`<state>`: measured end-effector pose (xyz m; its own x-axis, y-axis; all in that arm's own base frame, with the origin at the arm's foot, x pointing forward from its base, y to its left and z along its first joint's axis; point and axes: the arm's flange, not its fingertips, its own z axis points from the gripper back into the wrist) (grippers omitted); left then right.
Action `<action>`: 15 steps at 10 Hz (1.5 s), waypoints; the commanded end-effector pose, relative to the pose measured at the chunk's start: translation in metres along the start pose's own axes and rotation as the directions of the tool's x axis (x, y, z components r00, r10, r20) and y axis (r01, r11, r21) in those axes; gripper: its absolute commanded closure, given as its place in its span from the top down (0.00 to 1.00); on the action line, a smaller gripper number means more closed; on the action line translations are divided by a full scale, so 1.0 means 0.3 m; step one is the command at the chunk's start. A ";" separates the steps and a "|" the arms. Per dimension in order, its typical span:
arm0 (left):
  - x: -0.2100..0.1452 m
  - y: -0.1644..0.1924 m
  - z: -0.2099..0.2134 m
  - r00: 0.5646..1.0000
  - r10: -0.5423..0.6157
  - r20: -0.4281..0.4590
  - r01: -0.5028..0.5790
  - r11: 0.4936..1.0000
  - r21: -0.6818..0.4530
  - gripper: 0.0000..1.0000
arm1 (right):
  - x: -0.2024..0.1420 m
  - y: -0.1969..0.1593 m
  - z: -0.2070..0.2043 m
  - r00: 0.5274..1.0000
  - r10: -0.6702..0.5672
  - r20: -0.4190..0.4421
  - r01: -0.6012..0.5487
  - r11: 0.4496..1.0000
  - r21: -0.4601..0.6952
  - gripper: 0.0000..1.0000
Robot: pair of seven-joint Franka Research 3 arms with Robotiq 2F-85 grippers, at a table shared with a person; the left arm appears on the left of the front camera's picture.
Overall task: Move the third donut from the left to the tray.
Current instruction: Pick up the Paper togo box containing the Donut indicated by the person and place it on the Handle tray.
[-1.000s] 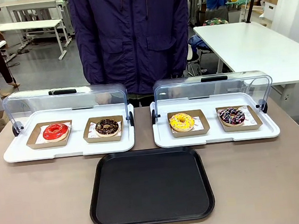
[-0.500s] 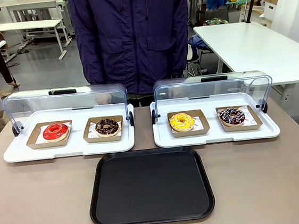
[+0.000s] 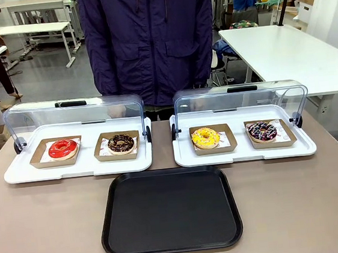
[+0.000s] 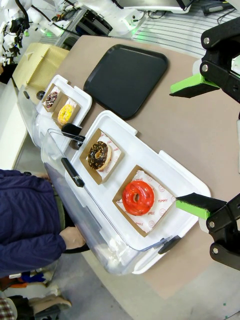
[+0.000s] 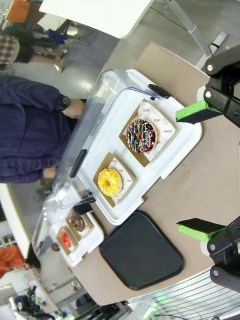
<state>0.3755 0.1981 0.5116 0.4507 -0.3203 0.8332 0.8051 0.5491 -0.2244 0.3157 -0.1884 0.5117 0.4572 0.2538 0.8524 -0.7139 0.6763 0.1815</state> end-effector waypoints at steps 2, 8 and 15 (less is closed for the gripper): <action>0.005 -0.005 0.001 1.000 -0.011 0.009 0.012 1.000 -0.008 1.00 | 0.010 -0.010 0.000 0.999 0.022 0.029 -0.022 1.000 0.004 1.00; 0.005 -0.005 0.001 1.000 -0.011 0.009 0.012 1.000 -0.008 1.00 | 0.010 -0.010 0.000 0.999 0.022 0.029 -0.022 1.000 0.004 1.00; 0.005 -0.005 0.001 1.000 -0.011 0.009 0.012 1.000 -0.008 1.00 | 0.010 -0.010 0.000 0.999 0.022 0.029 -0.022 1.000 0.004 1.00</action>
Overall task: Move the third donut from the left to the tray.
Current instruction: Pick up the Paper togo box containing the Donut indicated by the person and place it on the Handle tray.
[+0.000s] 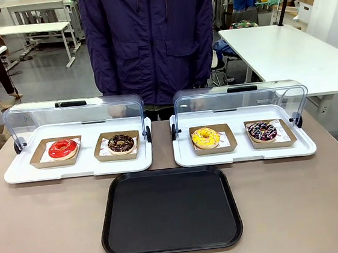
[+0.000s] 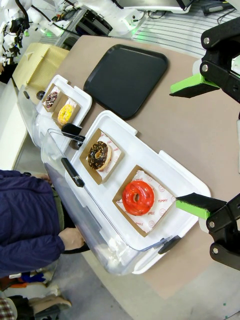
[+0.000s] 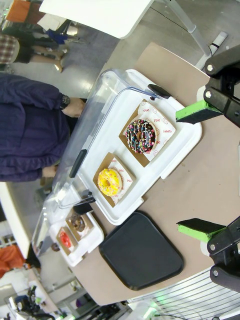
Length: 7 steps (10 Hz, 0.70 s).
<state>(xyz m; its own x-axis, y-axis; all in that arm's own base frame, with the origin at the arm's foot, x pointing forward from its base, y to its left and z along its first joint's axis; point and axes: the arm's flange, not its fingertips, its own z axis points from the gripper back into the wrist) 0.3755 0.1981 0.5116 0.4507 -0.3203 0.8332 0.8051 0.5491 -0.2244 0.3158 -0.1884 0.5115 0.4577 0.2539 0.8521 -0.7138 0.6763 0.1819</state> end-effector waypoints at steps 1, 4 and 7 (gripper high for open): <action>0.005 -0.005 0.001 1.000 -0.011 0.009 0.012 1.000 -0.008 1.00 | 0.010 -0.009 0.000 0.999 0.022 0.029 -0.023 1.000 0.004 1.00; 0.005 -0.005 0.001 1.000 -0.011 0.009 0.012 1.000 -0.008 1.00 | 0.010 -0.009 0.000 0.999 0.022 0.029 -0.023 1.000 0.004 1.00; 0.005 -0.005 0.001 1.000 -0.011 0.009 0.012 1.000 -0.008 1.00 | 0.010 -0.009 0.000 0.999 0.022 0.029 -0.023 1.000 0.004 1.00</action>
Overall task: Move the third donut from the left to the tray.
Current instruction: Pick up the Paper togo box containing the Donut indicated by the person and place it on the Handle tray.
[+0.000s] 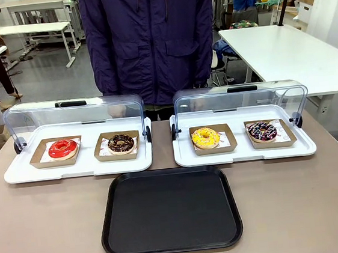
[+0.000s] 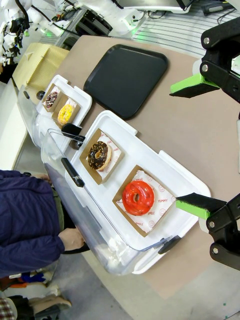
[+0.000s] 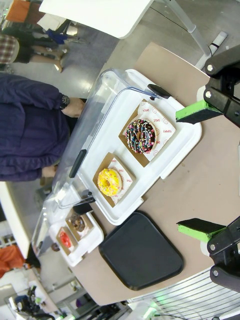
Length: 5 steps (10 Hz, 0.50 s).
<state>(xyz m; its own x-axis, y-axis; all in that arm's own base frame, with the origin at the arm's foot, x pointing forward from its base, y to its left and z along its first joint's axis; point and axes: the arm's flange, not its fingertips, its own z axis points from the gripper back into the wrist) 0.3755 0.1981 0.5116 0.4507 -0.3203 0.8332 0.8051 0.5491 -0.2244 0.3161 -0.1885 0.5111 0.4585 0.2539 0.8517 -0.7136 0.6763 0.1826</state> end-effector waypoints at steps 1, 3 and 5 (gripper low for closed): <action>0.005 -0.005 0.001 1.000 -0.012 0.009 0.012 1.000 -0.008 1.00 | 0.011 -0.009 0.001 0.999 0.023 0.030 -0.023 1.000 0.004 1.00; 0.005 -0.005 0.001 1.000 -0.012 0.009 0.012 1.000 -0.008 1.00 | 0.011 -0.009 0.001 0.999 0.023 0.030 -0.023 1.000 0.004 1.00; 0.005 -0.005 0.001 1.000 -0.012 0.009 0.012 1.000 -0.008 1.00 | 0.011 -0.009 0.001 0.999 0.023 0.030 -0.023 1.000 0.004 1.00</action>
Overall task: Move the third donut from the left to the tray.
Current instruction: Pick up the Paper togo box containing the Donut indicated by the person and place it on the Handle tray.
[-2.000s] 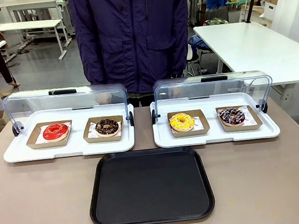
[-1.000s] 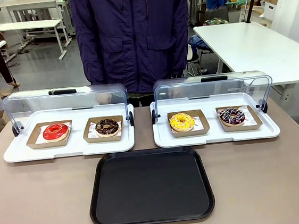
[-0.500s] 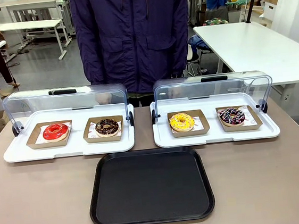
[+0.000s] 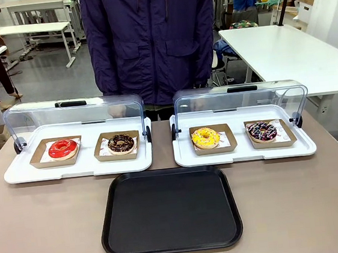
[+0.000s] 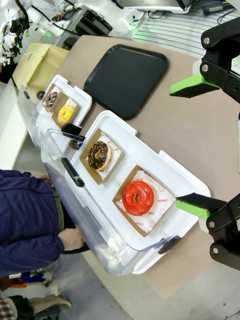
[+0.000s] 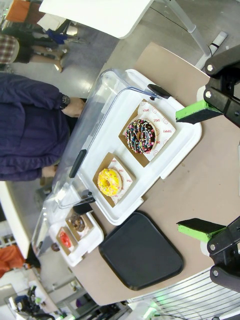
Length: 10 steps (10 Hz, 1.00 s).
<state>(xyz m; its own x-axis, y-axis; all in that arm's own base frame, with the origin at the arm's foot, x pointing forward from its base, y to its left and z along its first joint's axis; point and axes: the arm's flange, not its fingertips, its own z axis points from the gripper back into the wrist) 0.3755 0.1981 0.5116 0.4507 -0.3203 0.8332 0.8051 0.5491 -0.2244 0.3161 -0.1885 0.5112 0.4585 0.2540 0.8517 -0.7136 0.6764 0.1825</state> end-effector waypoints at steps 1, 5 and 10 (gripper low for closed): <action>0.005 -0.005 0.001 1.000 -0.011 0.009 0.012 1.000 -0.008 1.00 | 0.011 -0.008 0.001 0.999 0.023 0.030 -0.023 1.000 0.004 1.00; 0.005 -0.005 0.001 1.000 -0.011 0.009 0.012 1.000 -0.008 1.00 | 0.011 -0.008 0.001 0.999 0.023 0.030 -0.023 1.000 0.004 1.00; 0.005 -0.005 0.001 1.000 -0.011 0.009 0.012 1.000 -0.008 1.00 | 0.011 -0.008 0.001 0.999 0.023 0.030 -0.023 1.000 0.004 1.00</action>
<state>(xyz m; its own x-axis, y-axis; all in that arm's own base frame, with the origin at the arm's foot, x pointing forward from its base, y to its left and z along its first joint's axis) 0.3755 0.1981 0.5116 0.4507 -0.3203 0.8332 0.8051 0.5491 -0.2244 0.3161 -0.1885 0.5111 0.4584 0.2541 0.8516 -0.7136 0.6764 0.1824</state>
